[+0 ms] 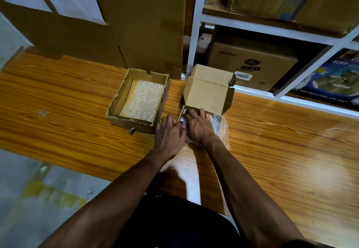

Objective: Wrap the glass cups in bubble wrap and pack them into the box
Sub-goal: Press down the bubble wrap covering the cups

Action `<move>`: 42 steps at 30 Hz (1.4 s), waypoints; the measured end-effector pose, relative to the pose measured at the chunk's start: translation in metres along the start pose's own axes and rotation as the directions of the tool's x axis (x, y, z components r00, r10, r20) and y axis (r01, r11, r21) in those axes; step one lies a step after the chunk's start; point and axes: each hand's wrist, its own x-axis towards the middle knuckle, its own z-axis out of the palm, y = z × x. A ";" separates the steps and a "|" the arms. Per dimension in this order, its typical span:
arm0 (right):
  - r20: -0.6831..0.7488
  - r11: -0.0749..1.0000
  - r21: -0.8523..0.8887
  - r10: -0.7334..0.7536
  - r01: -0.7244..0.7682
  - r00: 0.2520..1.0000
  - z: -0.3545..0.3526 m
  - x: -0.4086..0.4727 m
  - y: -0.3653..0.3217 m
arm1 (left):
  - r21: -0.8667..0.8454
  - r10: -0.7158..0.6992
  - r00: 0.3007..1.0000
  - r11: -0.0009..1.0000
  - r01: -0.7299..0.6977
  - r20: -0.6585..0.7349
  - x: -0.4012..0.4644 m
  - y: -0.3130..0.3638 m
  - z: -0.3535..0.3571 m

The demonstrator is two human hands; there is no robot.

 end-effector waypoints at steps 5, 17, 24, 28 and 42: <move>0.003 1.000 -0.002 0.006 -0.006 1.000 0.000 -0.002 -0.001 | 0.102 0.090 0.996 0.991 -0.092 0.016 -0.007 -0.002 -0.003; 0.034 0.996 -0.070 0.054 -0.051 0.998 0.002 0.014 -0.001 | 0.022 -0.015 0.990 1.000 0.012 0.140 -0.016 0.005 -0.001; 0.041 0.992 -0.105 0.071 -0.066 0.997 0.004 0.013 -0.004 | 0.071 0.058 0.991 0.995 -0.067 0.120 -0.015 0.001 -0.011; 0.059 0.990 -0.126 0.078 -0.070 0.995 0.002 0.016 -0.004 | 0.128 0.120 0.984 0.982 -0.137 0.133 -0.021 -0.005 -0.012; 0.081 0.984 -0.154 0.100 -0.087 0.992 0.000 0.013 -0.008 | 0.112 0.120 0.987 0.985 -0.131 0.107 -0.036 -0.008 -0.010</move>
